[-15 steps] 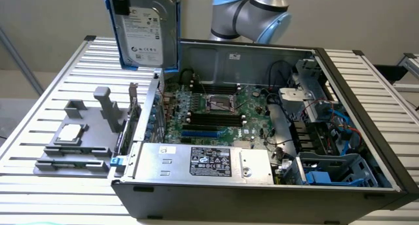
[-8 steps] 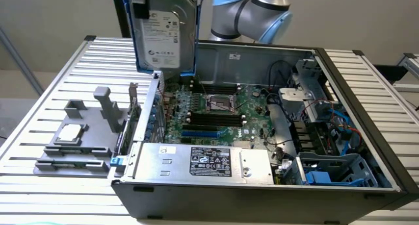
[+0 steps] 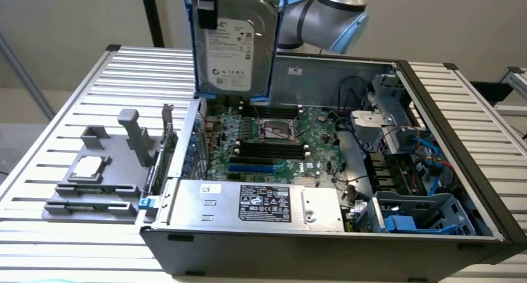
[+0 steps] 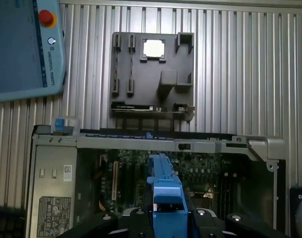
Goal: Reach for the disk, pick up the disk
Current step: 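Pick up the disk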
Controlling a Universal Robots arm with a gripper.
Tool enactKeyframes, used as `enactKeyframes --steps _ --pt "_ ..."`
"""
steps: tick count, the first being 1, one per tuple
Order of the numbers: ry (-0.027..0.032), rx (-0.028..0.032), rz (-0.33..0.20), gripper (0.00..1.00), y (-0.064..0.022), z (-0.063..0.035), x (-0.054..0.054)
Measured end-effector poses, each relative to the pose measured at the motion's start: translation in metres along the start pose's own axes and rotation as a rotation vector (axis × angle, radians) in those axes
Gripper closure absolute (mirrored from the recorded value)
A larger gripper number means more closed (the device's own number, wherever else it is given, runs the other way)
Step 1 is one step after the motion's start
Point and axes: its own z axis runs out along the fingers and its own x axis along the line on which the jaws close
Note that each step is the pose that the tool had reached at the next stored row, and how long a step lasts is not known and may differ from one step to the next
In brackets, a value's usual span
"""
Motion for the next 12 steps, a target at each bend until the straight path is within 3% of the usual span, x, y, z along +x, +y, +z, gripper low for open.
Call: enactKeyframes --steps 12 --pt "-0.006 0.0001 0.0 0.67 -0.0545 -0.0031 0.018"
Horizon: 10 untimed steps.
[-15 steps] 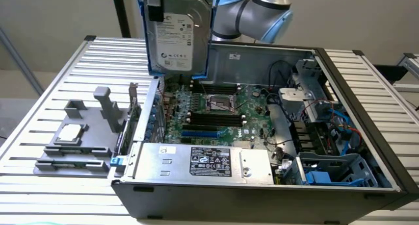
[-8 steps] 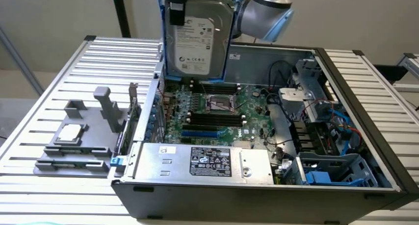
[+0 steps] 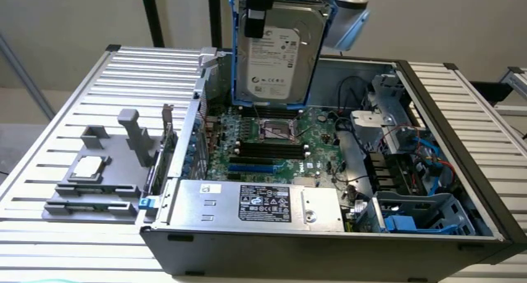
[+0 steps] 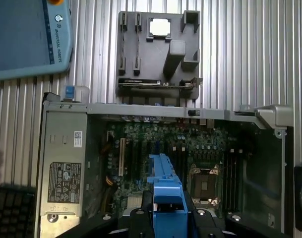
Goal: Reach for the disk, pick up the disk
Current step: 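Pick up the disk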
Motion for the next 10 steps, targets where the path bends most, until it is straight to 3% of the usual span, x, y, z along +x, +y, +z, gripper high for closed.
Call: enactKeyframes --steps 10 --pt "-0.0088 0.0002 0.0 0.67 -0.0448 -0.0027 0.016"
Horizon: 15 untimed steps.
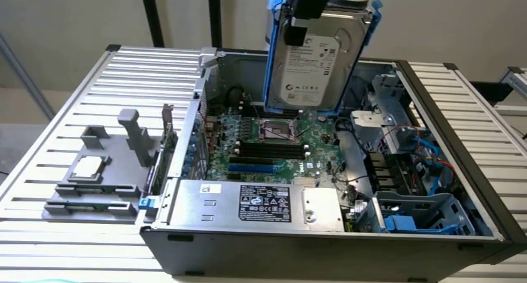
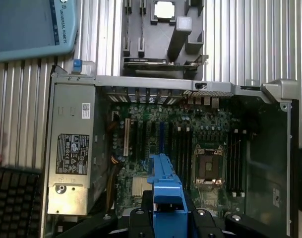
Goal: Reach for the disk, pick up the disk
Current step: 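Pick up the disk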
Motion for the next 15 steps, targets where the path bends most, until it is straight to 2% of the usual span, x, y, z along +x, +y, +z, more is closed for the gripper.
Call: enactKeyframes --steps 7,15 --pt "-0.001 0.0 0.0 0.67 -0.0245 -0.0023 0.015" --pt "-0.0019 0.0 0.0 0.67 -0.0427 -0.0046 0.035"
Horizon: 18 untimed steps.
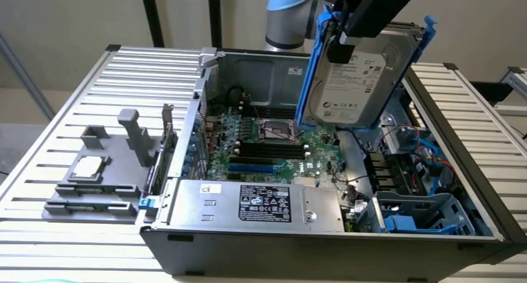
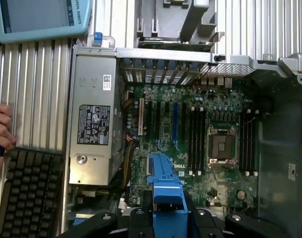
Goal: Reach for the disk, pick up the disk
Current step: 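Pick up the disk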
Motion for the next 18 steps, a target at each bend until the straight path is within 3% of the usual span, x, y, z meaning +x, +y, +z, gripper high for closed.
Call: enactKeyframes --steps 18 --pt "-0.0011 0.0012 0.0 0.67 -0.0358 -0.0054 0.046"
